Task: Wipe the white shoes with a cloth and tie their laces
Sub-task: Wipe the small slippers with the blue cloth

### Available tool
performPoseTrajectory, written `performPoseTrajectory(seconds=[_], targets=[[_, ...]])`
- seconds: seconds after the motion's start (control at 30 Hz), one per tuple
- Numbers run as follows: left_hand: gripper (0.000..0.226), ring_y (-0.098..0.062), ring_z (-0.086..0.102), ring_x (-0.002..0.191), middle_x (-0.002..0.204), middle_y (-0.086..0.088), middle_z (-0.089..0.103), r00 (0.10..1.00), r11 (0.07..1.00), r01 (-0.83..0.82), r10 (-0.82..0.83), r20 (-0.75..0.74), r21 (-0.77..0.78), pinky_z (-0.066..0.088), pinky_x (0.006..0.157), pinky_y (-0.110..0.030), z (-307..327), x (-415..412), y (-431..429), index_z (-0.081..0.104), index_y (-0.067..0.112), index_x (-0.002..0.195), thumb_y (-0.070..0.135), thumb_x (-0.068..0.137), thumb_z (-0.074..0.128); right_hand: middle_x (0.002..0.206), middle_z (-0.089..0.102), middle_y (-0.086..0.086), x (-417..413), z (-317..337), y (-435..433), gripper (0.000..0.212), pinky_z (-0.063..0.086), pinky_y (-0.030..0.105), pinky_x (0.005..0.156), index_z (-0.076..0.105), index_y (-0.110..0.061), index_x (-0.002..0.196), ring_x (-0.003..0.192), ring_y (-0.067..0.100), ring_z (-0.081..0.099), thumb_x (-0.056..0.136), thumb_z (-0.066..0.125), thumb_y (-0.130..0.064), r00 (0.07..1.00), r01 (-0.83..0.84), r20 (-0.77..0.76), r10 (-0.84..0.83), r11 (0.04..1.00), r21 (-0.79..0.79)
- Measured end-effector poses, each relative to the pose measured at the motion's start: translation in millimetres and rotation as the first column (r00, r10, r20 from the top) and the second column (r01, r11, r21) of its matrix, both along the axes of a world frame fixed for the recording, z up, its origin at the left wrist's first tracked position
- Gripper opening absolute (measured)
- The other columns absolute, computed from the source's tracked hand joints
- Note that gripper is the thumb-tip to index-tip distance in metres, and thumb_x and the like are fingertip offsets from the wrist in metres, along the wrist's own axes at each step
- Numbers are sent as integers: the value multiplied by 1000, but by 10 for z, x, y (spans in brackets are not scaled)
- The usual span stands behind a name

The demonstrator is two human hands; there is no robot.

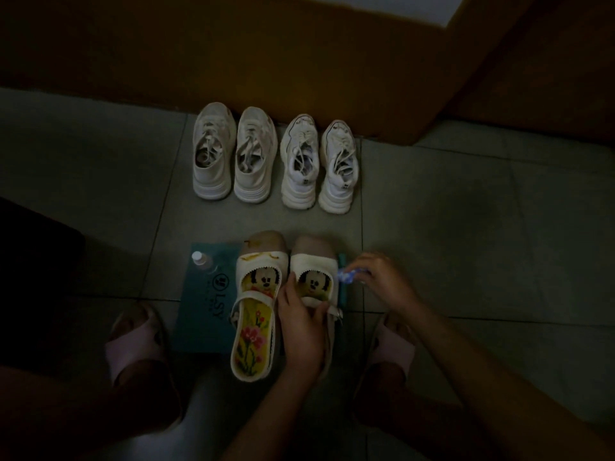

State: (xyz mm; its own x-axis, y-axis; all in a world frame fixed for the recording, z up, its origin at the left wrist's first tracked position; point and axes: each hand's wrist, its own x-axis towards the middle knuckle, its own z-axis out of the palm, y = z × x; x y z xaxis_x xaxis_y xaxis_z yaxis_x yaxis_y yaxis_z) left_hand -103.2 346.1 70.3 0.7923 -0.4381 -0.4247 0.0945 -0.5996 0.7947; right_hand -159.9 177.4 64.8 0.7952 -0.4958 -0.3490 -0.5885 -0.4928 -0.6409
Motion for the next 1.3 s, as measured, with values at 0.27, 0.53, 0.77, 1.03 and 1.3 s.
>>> performPoseTrajectory(seconds=[0.27,0.53,0.77,1.03,1.3], targets=[[78,-18,27,137,150,-3,29,1000,1000,9,-9,-9,-5,26,110,-31,0,16,-3,27,17,145,15,81,69,108,67,10,565,-4,40,25,52,30,87,67,-9,108,98,20,62,87,56,-1,863,453,154,-481,872,186],[79,-18,27,138,151,-3,29,1000,1000,9,-9,-12,15,27,114,-38,-12,12,-10,24,19,146,16,81,69,105,61,-6,233,-122,543,25,52,39,86,69,-19,107,94,14,60,90,54,-6,835,517,158,-526,850,101],[78,-19,27,137,149,-5,28,999,1000,11,-12,-42,-25,27,112,-35,2,29,8,26,18,145,15,80,70,106,60,7,101,81,336,40,55,16,56,53,-12,128,87,21,63,92,48,4,595,621,82,-799,523,583],[77,-17,25,137,150,-4,29,999,999,18,-19,-34,-27,23,108,-26,43,29,7,27,17,145,15,81,69,114,62,17,702,39,189,28,57,25,76,62,-2,116,94,21,62,93,47,3,731,557,168,-661,722,410],[77,-18,27,138,150,-4,30,1000,1000,20,-20,-24,-6,25,111,-32,12,34,2,26,16,145,15,81,69,123,48,12,531,-10,417,38,35,13,94,58,-8,126,108,14,49,88,60,-7,935,305,172,-311,950,60]])
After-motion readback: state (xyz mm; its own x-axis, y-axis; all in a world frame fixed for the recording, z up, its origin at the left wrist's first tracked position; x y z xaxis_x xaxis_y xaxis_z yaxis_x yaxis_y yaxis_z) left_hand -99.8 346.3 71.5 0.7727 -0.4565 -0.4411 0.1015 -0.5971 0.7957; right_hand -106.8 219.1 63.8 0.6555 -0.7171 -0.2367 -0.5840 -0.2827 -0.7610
